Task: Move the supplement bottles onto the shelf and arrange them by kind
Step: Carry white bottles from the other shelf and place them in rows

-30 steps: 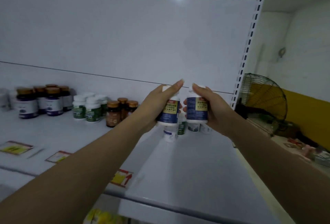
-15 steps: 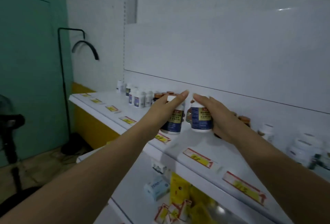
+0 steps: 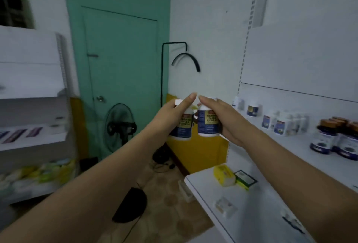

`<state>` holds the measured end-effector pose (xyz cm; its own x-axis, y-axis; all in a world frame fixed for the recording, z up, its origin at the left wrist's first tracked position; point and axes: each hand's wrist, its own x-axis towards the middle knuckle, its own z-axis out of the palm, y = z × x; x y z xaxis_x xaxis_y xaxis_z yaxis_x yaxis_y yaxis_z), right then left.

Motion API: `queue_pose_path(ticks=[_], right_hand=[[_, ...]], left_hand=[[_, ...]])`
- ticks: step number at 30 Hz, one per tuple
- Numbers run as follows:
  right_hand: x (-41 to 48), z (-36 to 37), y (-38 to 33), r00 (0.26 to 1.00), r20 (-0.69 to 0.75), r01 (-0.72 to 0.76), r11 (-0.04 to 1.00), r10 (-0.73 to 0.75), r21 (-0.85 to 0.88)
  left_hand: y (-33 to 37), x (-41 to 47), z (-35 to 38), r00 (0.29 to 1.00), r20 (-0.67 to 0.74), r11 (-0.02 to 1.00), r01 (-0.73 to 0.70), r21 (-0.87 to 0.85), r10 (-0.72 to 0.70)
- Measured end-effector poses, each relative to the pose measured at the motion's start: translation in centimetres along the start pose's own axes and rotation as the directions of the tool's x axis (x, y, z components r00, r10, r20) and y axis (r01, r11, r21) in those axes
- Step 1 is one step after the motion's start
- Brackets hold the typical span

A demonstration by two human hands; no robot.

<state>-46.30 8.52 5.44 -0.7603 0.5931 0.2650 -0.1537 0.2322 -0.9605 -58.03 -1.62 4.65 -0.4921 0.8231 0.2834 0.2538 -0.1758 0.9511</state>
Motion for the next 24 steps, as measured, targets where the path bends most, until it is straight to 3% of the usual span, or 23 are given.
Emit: queue_pose_path(ticks=[6, 13, 18, 24], right_hand=[[10.0, 5.3, 3.7, 0.997, 0.072, 0.003, 0.999, 0.000, -0.039], [20.2, 2.8, 7.1, 0.998, 0.065, -0.021, 1.000, 0.022, -0.021], [25.8, -4.0, 6.8, 0.998, -0.055, -0.032, 0.999, 0.030, -0.037], [28.7, -12.4, 8.7, 0.957, -0.286, -0.080, 0.991, 0.046, -0.110]], left_hand=[[-4.2, 5.6, -7.3, 0.995, -0.092, 0.999, 0.044, -0.008, -0.045], [-8.1, 17.1, -8.4, 0.999, -0.040, 0.995, 0.019, -0.094, -0.022], [-8.2, 26.8, -4.3, 0.989, 0.146, 0.989, 0.004, -0.146, 0.018], [-9.8, 35.1, 2.8, 0.928, 0.369, 0.978, 0.030, -0.206, 0.049]])
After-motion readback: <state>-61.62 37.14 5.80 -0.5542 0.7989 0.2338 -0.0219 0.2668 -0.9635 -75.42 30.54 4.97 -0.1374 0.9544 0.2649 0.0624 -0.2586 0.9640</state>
